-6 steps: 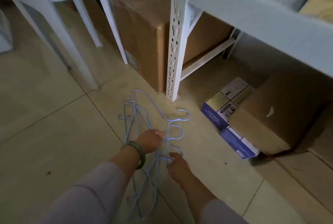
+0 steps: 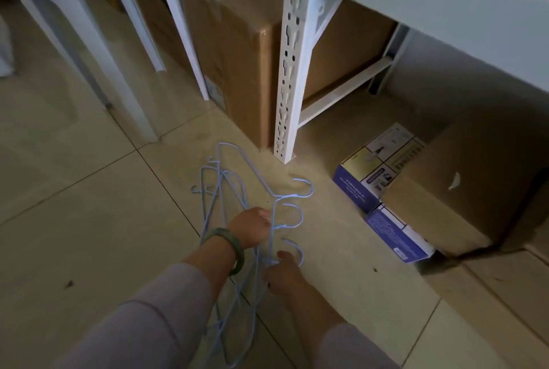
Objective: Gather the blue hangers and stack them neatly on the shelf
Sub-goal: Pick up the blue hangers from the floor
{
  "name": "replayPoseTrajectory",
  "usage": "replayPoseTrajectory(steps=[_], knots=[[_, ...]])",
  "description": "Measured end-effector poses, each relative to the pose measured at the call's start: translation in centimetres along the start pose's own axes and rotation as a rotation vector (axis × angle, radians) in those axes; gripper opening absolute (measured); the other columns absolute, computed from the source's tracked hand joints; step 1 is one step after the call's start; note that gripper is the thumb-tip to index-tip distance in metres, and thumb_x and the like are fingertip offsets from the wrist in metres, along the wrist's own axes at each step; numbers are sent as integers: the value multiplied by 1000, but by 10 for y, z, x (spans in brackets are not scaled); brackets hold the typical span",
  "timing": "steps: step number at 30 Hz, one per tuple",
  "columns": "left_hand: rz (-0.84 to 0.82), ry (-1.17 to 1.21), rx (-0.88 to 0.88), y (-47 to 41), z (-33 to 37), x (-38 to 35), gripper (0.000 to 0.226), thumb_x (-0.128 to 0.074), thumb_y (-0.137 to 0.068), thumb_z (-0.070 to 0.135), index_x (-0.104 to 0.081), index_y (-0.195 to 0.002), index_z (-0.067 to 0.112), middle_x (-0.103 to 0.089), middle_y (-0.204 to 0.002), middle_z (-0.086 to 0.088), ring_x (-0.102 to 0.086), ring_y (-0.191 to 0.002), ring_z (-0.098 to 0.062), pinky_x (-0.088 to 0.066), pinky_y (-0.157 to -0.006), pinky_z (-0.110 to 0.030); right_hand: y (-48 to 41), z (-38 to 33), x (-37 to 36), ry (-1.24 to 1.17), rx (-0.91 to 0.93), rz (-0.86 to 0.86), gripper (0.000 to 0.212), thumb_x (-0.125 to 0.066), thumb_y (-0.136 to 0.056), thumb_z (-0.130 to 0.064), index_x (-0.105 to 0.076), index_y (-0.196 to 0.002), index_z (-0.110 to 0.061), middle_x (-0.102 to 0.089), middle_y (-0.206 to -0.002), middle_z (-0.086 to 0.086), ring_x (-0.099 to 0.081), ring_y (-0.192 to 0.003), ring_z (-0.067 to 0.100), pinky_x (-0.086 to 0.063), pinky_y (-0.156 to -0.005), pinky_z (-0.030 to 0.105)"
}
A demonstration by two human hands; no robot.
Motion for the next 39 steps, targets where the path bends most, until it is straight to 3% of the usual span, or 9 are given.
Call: replayPoseTrajectory(steps=[7, 10, 12, 16, 23, 27, 29, 32, 39], knots=[[40, 32, 143, -8, -18, 5, 66, -50, -93, 28, -24, -147, 0, -51, -138, -20, -52, -124, -35, -46, -96, -37, 27, -10, -24, -120, 100, -357, 21, -58, -83, 9, -60, -84, -12, -65, -62, 1, -62, -48, 3, -55, -51, 15], [72, 350, 117, -4, -32, 14, 21, -41, -94, 6, -59, -103, 0, -62, -82, -16, -59, -65, -30, -43, -49, -24, 32, -1, -34, 39, 122, -439, 21, -63, -83, 1, -62, -84, -20, -69, -61, -8, -64, -53, 1, -53, -52, 13], [159, 443, 115, -1, -49, 26, 34, -32, -95, -1, -54, -73, 11, -50, -65, -7, -38, -49, -18, -31, -41, -21, 29, 4, -34, 101, 90, -323, 12, -61, -86, -7, -66, -94, -15, -67, -71, 1, -63, -59, 10, -53, -53, 19], [197, 569, 94, 19, -72, 40, 35, -31, -98, 4, -53, -73, 16, -52, -65, -5, -37, -51, -16, -29, -48, -24, 23, 17, -43, 583, 100, -81, 35, -53, -88, -30, -69, -103, -3, -69, -111, 15, -64, -104, 30, -50, -92, 31], [119, 734, 130, 46, -90, 33, 31, -30, -100, 3, -55, -82, 10, -59, -72, -9, -57, -62, -17, -49, -48, -19, 30, 31, -48, 812, 116, 114, 33, -34, -98, -17, -50, -124, -6, -54, -132, 9, -51, -124, 23, -40, -102, 29], [65, 760, 148, 51, -90, 32, 23, -34, -97, -2, -54, -95, 7, -59, -75, -8, -57, -61, -15, -51, -50, -21, 37, 20, -49, 672, 201, 110, 12, -47, -89, -26, -58, -89, -20, -64, -110, 10, -57, -111, 27, -46, -90, 32], [61, 788, 163, 50, -88, 31, 21, -35, -97, -3, -52, -108, 4, -59, -75, -7, -55, -60, -15, -50, -49, -21, 37, 12, -45, 613, 310, 113, 28, -50, -84, -31, -34, -61, -28, -56, -76, 2, -58, -93, 29, -43, -74, 32], [25, 800, 183, 47, -80, 24, 32, -42, -97, 3, -51, -127, 7, -59, -83, -7, -53, -67, -17, -49, -53, -24, 47, 1, -46, 615, 515, 139, 33, -44, -79, -36, -22, -57, -26, -30, -59, -7, -41, -71, 23, -31, -64, 30], [34, 936, 97, 55, -73, 25, 17, -36, -99, 3, -52, -105, 4, -49, -66, -8, -55, -58, -20, -49, -59, -28, 54, -12, -65, 111, 604, 114, 41, -34, -82, -43, -56, -65, -13, -55, -66, 3, -51, -66, 22, -42, -66, 37]])
Point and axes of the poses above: each hand's wrist, its own y-axis away from the middle knuckle, its own x-axis out of the back of the hand, z = x × y, the point moved 4 cm from there along -y, towards the middle knuckle
